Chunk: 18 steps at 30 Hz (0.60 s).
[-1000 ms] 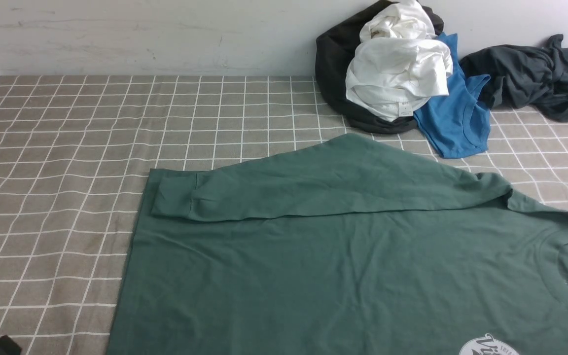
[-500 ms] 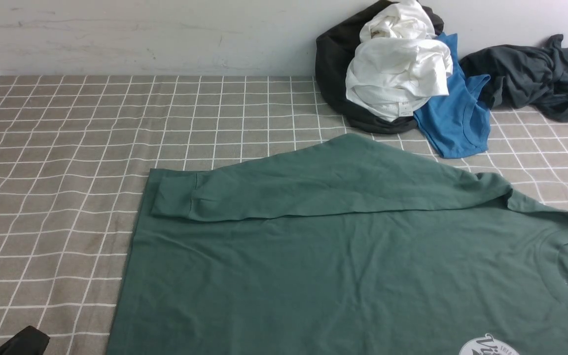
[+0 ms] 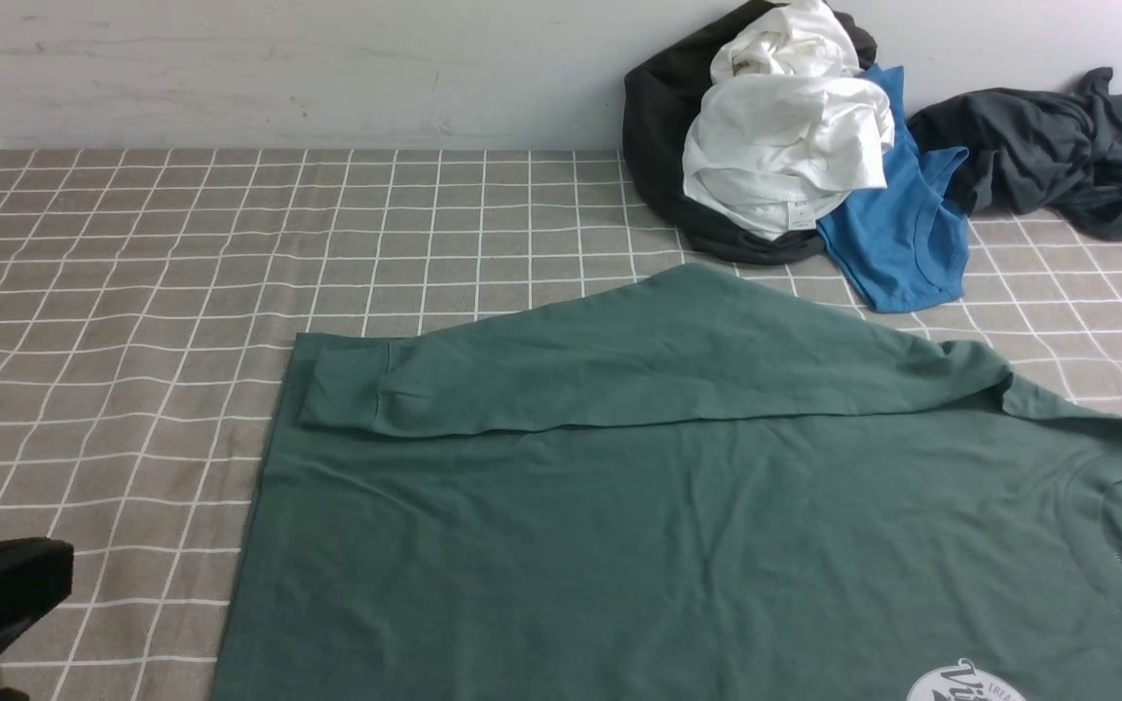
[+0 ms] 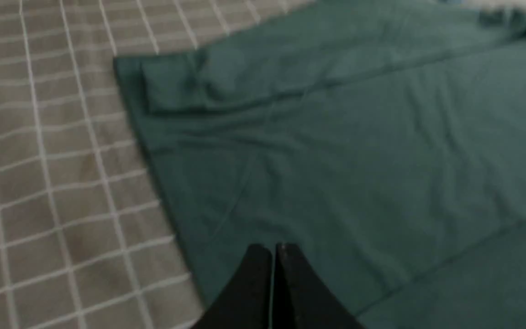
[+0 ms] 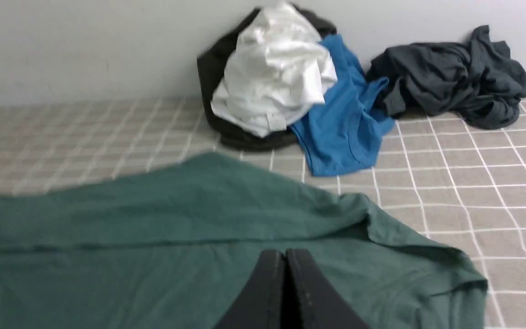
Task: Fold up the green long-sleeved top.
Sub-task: Use the left arm to clamp the cuff closest to it
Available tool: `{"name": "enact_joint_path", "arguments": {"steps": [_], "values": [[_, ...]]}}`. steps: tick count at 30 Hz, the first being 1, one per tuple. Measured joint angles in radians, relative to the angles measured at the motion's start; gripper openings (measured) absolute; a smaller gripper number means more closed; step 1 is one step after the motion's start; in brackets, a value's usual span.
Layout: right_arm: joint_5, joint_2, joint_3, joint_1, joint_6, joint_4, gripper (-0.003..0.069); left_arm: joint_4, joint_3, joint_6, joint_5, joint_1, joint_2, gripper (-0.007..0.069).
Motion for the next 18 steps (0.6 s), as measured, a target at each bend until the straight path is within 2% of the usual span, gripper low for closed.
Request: {"name": "enact_joint_path", "arguments": {"steps": [2, 4, 5, 7, 9, 10, 11, 14, 18], "values": [[0.143, 0.109, -0.096, 0.054, -0.006, -0.037, -0.0015, 0.099, -0.062, 0.016, 0.094, -0.039, 0.109, -0.0005], [0.317, 0.212, -0.161, 0.141, -0.023, -0.042, -0.0015, 0.169, -0.077, 0.017, 0.151, -0.130, 0.215, 0.0013], [0.331, 0.220, -0.168, 0.149, -0.025, -0.042, -0.0015, 0.172, -0.077, 0.017, 0.156, -0.151, 0.223, 0.0016], [0.478, 0.297, -0.186, 0.248, -0.034, -0.041, -0.0015, 0.192, -0.061, 0.026, 0.173, -0.281, 0.319, 0.0064], [0.513, 0.328, -0.185, 0.305, -0.034, -0.043, -0.0015, 0.208, -0.039, 0.034, 0.170, -0.375, 0.382, 0.0116], [0.514, 0.330, -0.184, 0.310, -0.034, -0.043, -0.0015, 0.212, -0.035, 0.033, 0.169, -0.385, 0.389, 0.0122], [0.521, 0.338, -0.181, 0.352, -0.035, -0.044, -0.0015, 0.233, -0.004, 0.035, 0.145, -0.466, 0.454, 0.0189], [0.527, 0.339, -0.181, 0.386, -0.037, -0.043, -0.0015, 0.268, 0.042, 0.040, 0.076, -0.565, 0.561, 0.0305], [0.527, 0.339, -0.181, 0.388, -0.040, -0.045, -0.0015, 0.294, 0.069, 0.041, -0.072, -0.641, 0.706, 0.0440]]}}
